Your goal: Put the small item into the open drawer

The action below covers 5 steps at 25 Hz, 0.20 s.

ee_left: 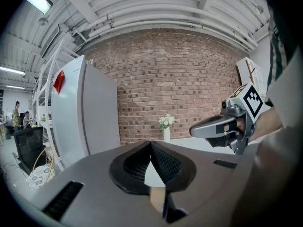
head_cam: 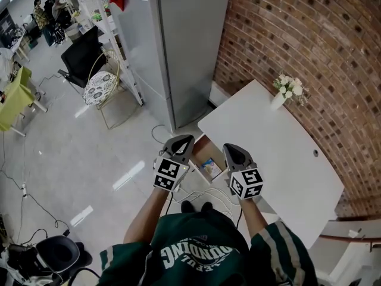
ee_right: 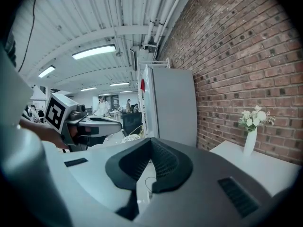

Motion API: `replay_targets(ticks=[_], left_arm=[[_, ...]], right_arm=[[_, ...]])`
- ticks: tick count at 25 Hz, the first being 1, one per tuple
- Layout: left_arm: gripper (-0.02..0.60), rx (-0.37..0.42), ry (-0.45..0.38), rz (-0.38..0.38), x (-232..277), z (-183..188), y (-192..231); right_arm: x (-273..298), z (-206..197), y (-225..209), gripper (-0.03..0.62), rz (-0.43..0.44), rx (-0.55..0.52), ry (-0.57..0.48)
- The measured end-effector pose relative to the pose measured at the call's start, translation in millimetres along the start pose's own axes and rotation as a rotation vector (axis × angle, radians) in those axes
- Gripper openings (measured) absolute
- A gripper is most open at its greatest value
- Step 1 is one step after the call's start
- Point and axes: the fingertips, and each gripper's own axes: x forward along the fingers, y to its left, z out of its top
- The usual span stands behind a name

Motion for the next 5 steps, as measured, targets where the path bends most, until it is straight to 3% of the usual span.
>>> replay_targets(ticks=[5], left_arm=[[0.015,-0.013,0.005,0.001,-3.9,-5.6,2.0]], right_arm=[[1.6,-3.2,5.9,0.025,0.004,0.003,0.008]])
